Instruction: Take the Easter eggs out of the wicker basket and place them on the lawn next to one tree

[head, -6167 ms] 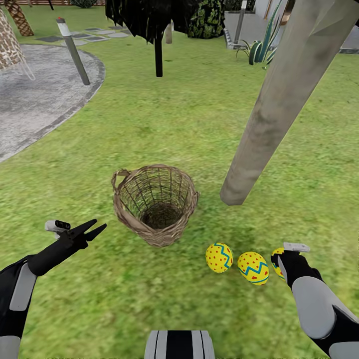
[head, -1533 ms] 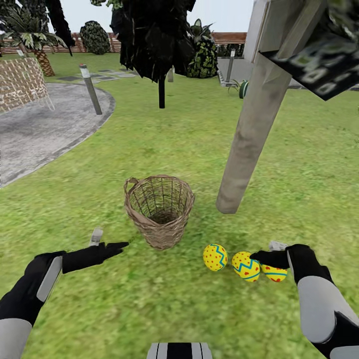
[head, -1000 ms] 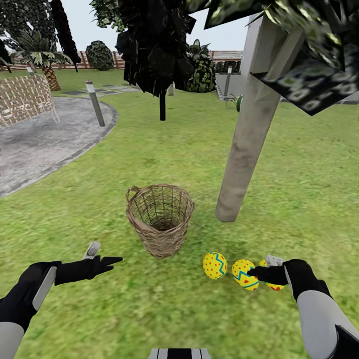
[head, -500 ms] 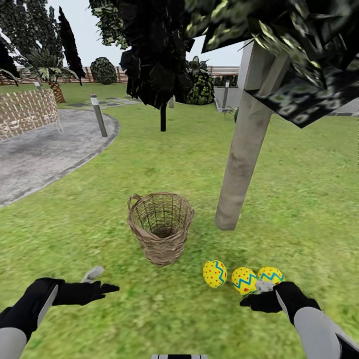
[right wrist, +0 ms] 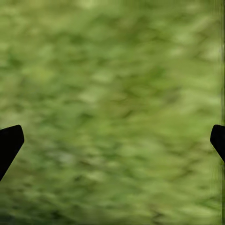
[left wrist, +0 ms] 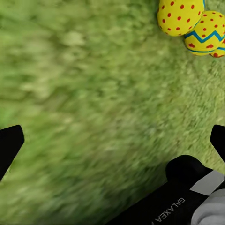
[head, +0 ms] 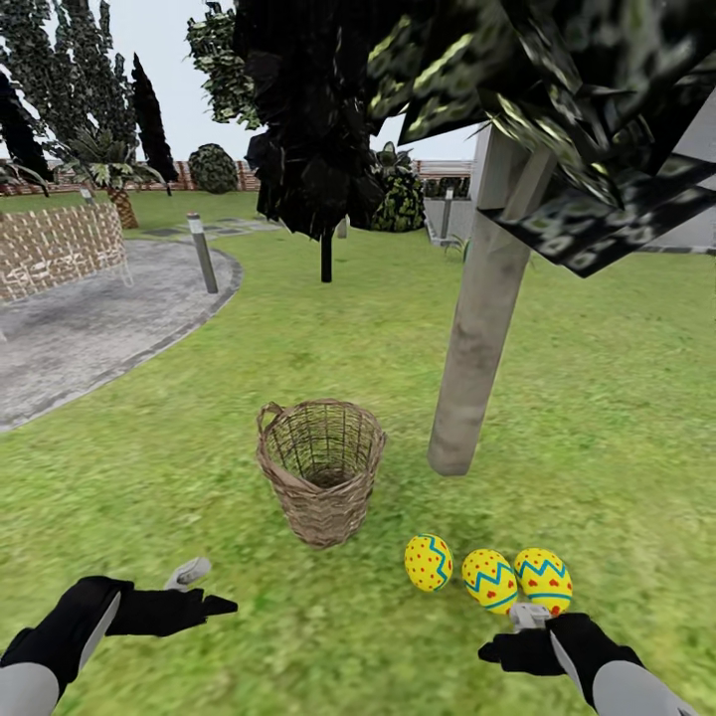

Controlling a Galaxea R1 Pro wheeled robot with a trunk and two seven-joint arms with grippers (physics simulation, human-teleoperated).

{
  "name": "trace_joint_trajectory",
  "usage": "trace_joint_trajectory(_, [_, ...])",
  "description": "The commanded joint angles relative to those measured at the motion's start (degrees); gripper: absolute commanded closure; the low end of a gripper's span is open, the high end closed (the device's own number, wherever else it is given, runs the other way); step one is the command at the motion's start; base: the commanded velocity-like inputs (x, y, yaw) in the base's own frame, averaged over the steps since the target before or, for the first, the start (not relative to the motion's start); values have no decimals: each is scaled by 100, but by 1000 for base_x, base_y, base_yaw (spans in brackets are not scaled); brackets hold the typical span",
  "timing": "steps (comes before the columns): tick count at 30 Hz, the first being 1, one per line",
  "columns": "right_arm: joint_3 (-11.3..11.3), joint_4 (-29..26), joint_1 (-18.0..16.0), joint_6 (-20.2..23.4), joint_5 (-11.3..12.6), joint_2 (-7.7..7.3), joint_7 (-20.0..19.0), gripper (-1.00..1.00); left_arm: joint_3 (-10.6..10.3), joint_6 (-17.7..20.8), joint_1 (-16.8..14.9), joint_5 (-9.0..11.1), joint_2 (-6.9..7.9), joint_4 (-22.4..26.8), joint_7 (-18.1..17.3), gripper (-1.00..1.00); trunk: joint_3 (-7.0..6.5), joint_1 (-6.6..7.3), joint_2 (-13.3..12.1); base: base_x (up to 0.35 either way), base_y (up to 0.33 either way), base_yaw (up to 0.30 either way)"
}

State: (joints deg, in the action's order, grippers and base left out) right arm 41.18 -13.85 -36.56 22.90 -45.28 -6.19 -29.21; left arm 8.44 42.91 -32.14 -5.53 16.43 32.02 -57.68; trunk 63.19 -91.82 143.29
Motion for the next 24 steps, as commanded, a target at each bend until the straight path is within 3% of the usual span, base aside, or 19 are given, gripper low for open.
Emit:
trace_joint_trajectory(1, [48, 80, 4, -35, -46, 3, 106, -100, 35, -51, -4, -54, -10, -62, 108, -100, -18, 4, 0, 0, 0, 0])
trace_joint_trajectory(7, [48, 448, 72, -421, -42, 3, 295, -100, 40, -354, -3, -67, -80, -502, 533, -100, -143, 55, -80, 0, 0, 0])
trace_joint_trajectory(12, [48, 603, 214, -542, -48, 1, 310, -100, 35, -428, -3, -58, -211, -577, 1154, -100, -233, 165, -280, 0, 0, 0])
trace_joint_trajectory(16, [45, 645, 333, -703, -59, 3, 311, -100, 29, -432, -3, -63, -376, -903, 1498, -100, -304, 253, -441, 0, 0, 0])
trace_joint_trajectory(24, [48, 860, 411, -907, -68, 1, 316, -100, -254, -444, -3, -63, -488, -1186, 1612, -100, -448, 428, -761, -3, 0, 0])
